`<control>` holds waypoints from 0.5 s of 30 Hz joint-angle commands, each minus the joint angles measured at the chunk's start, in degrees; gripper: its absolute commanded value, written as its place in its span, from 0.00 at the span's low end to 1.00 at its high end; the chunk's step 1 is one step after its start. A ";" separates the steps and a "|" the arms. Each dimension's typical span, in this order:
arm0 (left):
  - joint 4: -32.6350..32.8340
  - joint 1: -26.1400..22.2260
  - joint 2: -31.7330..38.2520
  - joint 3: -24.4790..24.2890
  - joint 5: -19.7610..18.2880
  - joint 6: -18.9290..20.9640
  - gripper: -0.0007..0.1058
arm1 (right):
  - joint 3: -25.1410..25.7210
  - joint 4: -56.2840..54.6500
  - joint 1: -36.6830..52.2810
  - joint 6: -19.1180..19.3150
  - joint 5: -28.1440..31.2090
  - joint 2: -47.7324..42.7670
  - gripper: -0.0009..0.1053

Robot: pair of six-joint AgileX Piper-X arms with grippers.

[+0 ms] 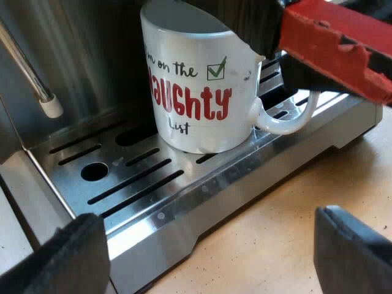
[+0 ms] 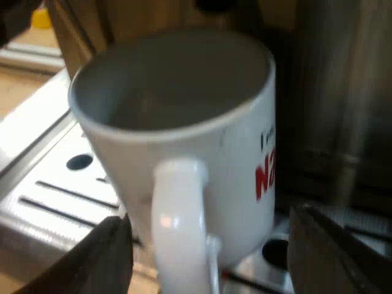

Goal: Place mug into machine

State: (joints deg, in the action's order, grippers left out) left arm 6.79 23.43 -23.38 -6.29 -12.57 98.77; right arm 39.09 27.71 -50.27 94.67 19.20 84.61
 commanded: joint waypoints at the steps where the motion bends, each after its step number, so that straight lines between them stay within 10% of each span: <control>1: -0.86 0.17 0.02 -0.21 0.44 0.22 0.67 | -1.72 0.41 -1.81 -0.20 0.24 -0.49 0.54; 15: -0.71 0.17 0.02 -0.21 0.33 0.27 0.67 | -2.77 13.83 -2.73 0.94 4.63 8.09 0.54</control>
State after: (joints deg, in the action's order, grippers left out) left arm 6.79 23.43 -23.38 -6.29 -12.57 98.77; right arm 36.12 39.71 -53.25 95.06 23.55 92.56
